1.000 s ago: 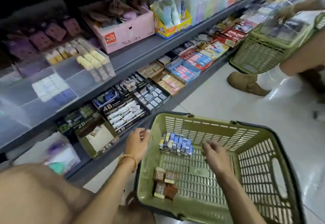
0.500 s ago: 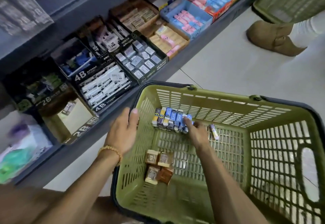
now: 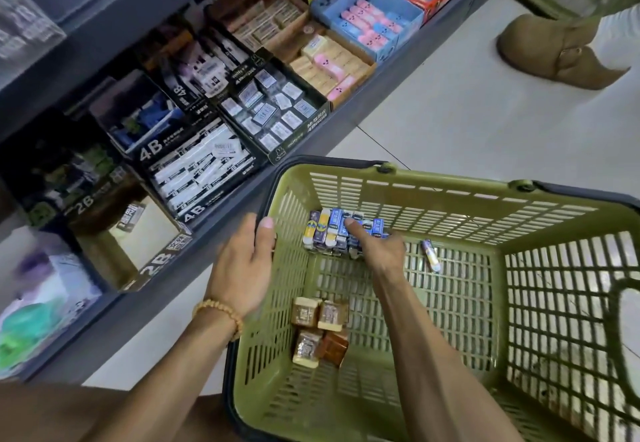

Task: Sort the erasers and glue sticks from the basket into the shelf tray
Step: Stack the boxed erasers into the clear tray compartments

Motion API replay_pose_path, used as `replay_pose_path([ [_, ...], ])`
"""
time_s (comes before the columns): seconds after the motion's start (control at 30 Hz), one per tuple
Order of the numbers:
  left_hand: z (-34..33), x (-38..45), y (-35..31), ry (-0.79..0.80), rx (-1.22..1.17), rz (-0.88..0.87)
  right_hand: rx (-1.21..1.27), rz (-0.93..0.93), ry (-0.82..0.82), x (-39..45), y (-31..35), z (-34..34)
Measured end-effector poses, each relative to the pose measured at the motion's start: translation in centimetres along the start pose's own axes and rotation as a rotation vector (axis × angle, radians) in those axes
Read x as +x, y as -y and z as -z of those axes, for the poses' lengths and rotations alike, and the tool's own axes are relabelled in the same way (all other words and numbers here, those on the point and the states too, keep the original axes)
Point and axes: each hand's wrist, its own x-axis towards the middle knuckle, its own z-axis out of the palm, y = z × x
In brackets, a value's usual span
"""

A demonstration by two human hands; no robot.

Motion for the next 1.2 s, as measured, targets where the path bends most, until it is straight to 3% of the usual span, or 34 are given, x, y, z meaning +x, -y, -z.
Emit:
replay_pose_path([
  [0.5,-0.2,0.2,0.2,-0.002,0.004,0.011,0.094,0.025,-0.030,0.3,1.3,-1.2],
  [0.73,-0.2,0.2,0.0,0.001,0.015,-0.001,0.207,-0.060,0.108,1.1,1.5,-0.2],
  [0.97,-0.1,0.2,-0.2,0.010,-0.020,0.009,0.384,-0.085,0.133,0.3,1.7,1.6],
  [1.2,0.2,-0.1,-1.4,0.024,-0.016,0.042,0.529,0.003,0.206,-2.7,1.4,3.7],
])
